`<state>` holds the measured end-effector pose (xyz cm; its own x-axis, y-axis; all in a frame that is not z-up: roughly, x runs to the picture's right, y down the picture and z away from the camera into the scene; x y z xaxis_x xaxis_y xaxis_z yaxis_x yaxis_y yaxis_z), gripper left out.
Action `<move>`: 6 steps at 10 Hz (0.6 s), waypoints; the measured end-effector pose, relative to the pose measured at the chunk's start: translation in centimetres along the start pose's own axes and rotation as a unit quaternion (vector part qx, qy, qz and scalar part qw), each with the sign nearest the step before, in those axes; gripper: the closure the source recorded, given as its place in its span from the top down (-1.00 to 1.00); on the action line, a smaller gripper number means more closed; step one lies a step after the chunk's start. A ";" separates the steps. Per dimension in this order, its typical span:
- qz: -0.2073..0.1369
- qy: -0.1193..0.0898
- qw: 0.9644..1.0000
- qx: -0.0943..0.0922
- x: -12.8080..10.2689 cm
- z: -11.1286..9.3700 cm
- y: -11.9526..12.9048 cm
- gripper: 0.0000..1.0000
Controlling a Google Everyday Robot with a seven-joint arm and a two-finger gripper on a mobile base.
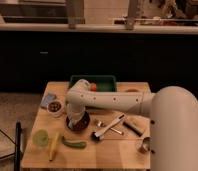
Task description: Wipe purple bowl with towel
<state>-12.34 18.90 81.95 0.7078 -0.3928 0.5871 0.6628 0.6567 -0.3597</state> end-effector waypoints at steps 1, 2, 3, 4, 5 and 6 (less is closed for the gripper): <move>0.007 -0.001 1.000 0.000 0.5 -0.1 1.0 -0.85; 0.016 0.001 1.000 0.000 1.2 -0.3 2.0 -0.85; 0.026 0.003 1.000 0.000 2.0 -0.6 2.9 -0.85; 0.039 0.006 0.999 0.002 3.0 -0.9 3.7 -0.85; 0.045 0.008 0.999 0.003 3.4 -1.1 3.9 -0.85; 0.050 0.011 0.999 0.004 3.8 -1.3 3.9 -0.85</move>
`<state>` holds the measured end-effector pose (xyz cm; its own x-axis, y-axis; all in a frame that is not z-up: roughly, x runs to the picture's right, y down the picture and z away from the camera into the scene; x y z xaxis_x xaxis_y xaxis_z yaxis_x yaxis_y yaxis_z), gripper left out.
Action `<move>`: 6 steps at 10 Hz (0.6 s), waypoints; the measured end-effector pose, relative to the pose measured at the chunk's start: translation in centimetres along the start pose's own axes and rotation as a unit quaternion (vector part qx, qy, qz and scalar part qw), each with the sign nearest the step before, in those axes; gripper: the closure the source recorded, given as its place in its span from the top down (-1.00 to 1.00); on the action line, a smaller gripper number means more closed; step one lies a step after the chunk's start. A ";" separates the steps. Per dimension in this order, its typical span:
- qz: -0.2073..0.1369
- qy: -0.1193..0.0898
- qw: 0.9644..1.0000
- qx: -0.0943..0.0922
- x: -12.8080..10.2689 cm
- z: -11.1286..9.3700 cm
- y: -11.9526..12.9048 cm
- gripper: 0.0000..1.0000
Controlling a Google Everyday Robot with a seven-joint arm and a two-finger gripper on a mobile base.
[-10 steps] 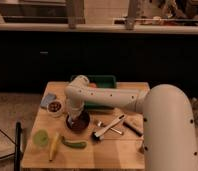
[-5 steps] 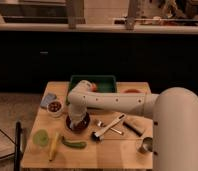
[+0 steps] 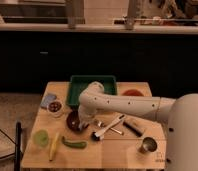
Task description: Wipe purple bowl with towel
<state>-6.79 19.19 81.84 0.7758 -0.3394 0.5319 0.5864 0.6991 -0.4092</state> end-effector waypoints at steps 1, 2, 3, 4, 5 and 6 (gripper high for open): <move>0.004 0.003 1.000 0.002 0.4 -0.2 -0.2 -0.85; 0.007 0.008 1.000 0.004 0.9 -0.5 -0.7 -0.85; 0.006 0.012 1.000 0.005 1.0 -0.7 -1.4 -0.85; 0.004 0.015 1.000 0.008 1.0 -1.0 -2.1 -0.85; -0.001 0.018 1.000 0.008 0.8 -1.1 -2.8 -0.85; -0.007 0.020 1.000 0.008 0.5 -1.2 -3.7 -0.85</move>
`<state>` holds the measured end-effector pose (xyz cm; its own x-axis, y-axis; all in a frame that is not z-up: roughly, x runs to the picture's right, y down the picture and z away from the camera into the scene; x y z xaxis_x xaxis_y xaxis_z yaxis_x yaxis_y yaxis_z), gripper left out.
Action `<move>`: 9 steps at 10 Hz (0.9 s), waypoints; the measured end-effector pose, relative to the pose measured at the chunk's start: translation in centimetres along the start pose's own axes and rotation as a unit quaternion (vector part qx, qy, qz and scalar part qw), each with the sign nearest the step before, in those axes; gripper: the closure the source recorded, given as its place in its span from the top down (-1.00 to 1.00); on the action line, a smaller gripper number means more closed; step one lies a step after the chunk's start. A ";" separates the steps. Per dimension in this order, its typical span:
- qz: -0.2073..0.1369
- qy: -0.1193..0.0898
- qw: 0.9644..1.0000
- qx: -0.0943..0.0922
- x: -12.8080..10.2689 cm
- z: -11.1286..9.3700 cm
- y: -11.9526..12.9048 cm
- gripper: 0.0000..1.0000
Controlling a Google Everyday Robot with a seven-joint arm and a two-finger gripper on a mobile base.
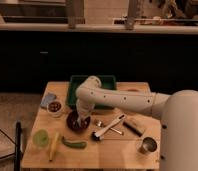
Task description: Wipe purple bowl with towel
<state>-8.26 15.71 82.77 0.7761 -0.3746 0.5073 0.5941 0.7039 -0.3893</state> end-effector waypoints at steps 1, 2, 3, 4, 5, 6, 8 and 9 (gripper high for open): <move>-0.006 0.001 1.000 0.000 -0.4 0.1 -0.7 -0.85; -0.015 0.001 1.000 -0.001 -1.1 0.2 -1.7 -0.85; -0.023 0.001 1.000 -0.001 -1.7 0.3 -2.4 -0.85; -0.032 0.001 0.999 -0.002 -2.5 0.4 -3.1 -0.85; -0.040 0.001 0.999 -0.003 -2.9 0.5 -3.4 -0.85; -0.049 0.001 0.999 -0.004 -3.6 0.4 -3.6 -0.85; -0.057 -0.002 0.998 -0.005 -4.2 0.2 -3.0 -0.85; -0.058 -0.005 0.998 -0.004 -4.4 0.1 -2.6 -0.85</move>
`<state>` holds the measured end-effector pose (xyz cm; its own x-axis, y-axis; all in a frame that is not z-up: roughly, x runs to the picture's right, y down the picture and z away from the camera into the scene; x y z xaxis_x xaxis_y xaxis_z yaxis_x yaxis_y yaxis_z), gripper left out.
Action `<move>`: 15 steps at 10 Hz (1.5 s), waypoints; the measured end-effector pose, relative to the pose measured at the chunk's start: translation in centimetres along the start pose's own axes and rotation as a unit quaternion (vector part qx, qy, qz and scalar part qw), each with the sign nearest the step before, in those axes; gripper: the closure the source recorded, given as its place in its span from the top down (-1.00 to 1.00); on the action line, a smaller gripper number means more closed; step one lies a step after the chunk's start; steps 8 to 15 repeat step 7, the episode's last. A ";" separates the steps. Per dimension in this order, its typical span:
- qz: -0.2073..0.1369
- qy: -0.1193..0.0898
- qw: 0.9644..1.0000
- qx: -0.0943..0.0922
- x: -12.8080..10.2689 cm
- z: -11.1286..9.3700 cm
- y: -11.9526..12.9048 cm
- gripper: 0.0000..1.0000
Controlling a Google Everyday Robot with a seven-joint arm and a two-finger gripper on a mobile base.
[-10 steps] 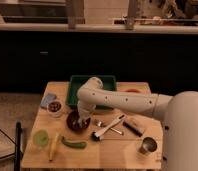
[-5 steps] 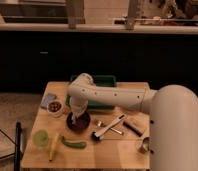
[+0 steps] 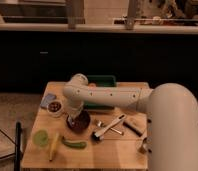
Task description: Wipe purple bowl with towel
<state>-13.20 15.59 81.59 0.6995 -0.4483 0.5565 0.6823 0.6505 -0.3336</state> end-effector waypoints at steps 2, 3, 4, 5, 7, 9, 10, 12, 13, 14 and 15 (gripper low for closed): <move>0.006 -0.002 1.000 0.004 0.0 -0.6 1.2 -0.85; 0.009 -0.003 1.000 0.007 0.1 -1.0 1.7 -0.85; 0.011 -0.004 1.000 0.009 0.1 -1.3 1.9 -0.85; 0.012 -0.005 1.000 0.013 -0.1 -1.7 2.0 -0.85; 0.017 -0.009 1.000 0.020 0.0 -2.4 2.3 -0.85; 0.017 -0.009 1.000 0.020 0.0 -2.4 2.3 -0.85; 0.017 -0.009 1.000 0.020 0.0 -2.4 2.3 -0.85; 0.017 -0.009 1.000 0.020 0.0 -2.4 2.3 -0.85; 0.017 -0.009 1.000 0.020 0.0 -2.4 2.3 -0.85; 0.017 -0.009 1.000 0.020 0.0 -2.4 2.3 -0.85; 0.017 -0.009 1.000 0.020 0.0 -2.4 2.3 -0.85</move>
